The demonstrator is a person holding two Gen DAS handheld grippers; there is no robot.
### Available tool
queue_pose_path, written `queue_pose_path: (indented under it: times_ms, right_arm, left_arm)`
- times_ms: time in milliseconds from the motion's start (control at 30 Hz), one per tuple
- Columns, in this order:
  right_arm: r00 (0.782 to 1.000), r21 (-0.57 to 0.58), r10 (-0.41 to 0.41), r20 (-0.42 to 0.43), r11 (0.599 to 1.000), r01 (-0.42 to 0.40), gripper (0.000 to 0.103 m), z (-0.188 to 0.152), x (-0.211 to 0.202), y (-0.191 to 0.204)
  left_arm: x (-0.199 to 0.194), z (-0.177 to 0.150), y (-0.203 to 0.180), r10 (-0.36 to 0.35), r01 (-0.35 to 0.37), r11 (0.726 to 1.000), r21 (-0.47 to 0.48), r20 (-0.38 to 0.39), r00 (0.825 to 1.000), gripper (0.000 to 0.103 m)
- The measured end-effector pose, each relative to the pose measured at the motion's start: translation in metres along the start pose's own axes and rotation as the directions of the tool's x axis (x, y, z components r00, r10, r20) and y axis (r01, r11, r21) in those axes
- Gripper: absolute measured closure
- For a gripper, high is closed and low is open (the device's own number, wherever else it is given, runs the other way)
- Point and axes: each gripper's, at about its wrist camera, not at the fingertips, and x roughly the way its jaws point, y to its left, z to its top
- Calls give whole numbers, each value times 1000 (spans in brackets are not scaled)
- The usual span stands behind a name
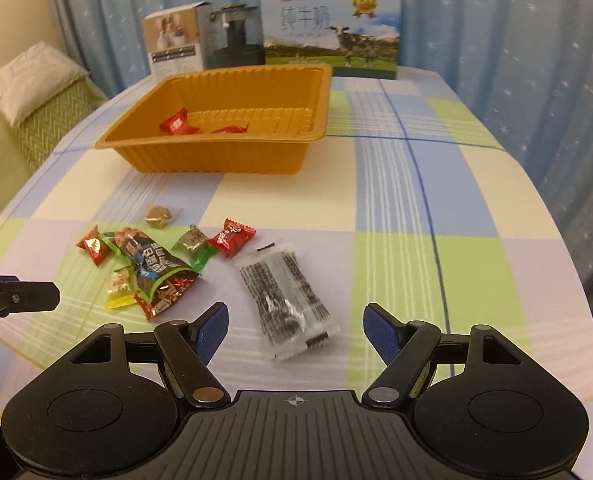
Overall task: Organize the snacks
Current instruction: 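Grasp the clear packet with dark contents with the right gripper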
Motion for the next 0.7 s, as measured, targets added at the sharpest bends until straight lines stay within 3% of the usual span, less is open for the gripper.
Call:
queue_pose_path:
  times_ms: [133,267,367,500,700]
  right_arm:
    - [1000,-61,-10,0,998,10,28,5,16,1]
    - [1000,-104,5,-27,995,-8,40,6,32,2]
    - [999,-103,17,-35,994,-21,43,6,40,1]
    - [998,-109,34,-54,993,-40,61,6,47,2]
    - [998,-22,35,-52,999,-36,64,-1,38,4]
  left_arm:
    - [8,0,4,-1,1,1000,-6,-2,1000,31]
    - [16,0,4,0,0,1000,-7,-9,1000,31]
    - [22,-1,4,-6,6,1000,-2,-17,1000,34]
    - [29,-1,1,-17,17,1000,1,-24,1000,39]
    - [35,0,-4,-30,31,999,9,-9,999,46]
